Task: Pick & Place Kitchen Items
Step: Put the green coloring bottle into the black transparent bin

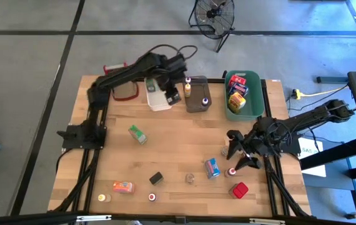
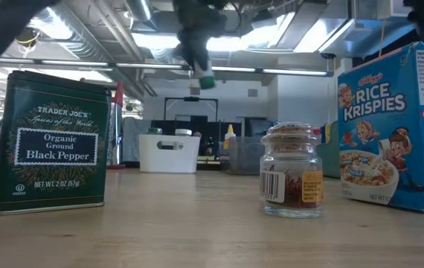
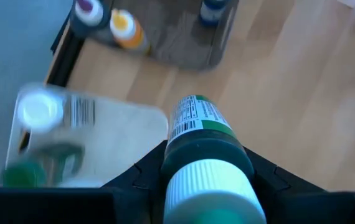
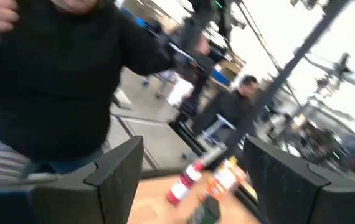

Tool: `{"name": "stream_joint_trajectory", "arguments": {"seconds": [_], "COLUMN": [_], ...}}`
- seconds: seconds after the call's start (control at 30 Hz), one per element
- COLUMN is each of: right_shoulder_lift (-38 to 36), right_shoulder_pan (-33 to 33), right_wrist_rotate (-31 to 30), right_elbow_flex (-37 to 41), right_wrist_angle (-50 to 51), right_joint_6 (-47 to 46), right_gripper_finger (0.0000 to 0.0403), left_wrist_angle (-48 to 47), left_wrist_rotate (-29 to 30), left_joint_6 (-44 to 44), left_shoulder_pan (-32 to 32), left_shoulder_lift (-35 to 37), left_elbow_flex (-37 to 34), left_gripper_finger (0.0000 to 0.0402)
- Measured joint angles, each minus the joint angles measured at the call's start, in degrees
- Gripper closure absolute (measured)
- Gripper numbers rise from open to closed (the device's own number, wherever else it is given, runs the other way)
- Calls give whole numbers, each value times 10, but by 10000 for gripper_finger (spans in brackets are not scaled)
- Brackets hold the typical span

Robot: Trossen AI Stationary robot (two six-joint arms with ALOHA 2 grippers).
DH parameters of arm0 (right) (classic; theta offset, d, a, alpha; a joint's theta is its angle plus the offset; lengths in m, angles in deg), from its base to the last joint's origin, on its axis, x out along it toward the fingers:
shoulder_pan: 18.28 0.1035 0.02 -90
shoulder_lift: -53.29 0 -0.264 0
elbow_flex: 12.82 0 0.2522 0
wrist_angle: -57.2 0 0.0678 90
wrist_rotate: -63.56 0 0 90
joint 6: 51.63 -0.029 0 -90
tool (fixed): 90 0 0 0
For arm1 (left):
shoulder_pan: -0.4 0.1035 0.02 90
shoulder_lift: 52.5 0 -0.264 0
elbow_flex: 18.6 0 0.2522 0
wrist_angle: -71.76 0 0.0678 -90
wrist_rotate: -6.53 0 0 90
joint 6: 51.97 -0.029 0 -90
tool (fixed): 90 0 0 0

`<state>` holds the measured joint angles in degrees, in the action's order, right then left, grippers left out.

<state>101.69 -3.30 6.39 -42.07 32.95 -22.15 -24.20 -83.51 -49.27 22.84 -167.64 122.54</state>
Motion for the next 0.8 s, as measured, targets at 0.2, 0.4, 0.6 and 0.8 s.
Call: {"name": "stream_joint_trajectory", "arguments": {"seconds": [0.2,0.4,0.6,0.8], "right_shoulder_lift": [0,0,0,0], "right_shoulder_pan": [-23,-24,-22,-21], "right_wrist_rotate": [-12,0,6,8], "right_elbow_flex": [0,0,0,0], "right_wrist_angle": [13,5,10,60], "right_joint_6": [-1,-23,-85,-115], "right_gripper_finger": [123,123,123,123], "left_wrist_angle": [2,11,28,39], "left_wrist_rotate": [-5,-16,-16,-19], "left_joint_6": [-38,-65,-71,-78], "left_shoulder_pan": [7,5,-1,-3], "left_shoulder_lift": [-82,-114,-128,-128], "left_elbow_flex": [68,68,64,55], "left_gripper_finger": [268,268,268,268]}}
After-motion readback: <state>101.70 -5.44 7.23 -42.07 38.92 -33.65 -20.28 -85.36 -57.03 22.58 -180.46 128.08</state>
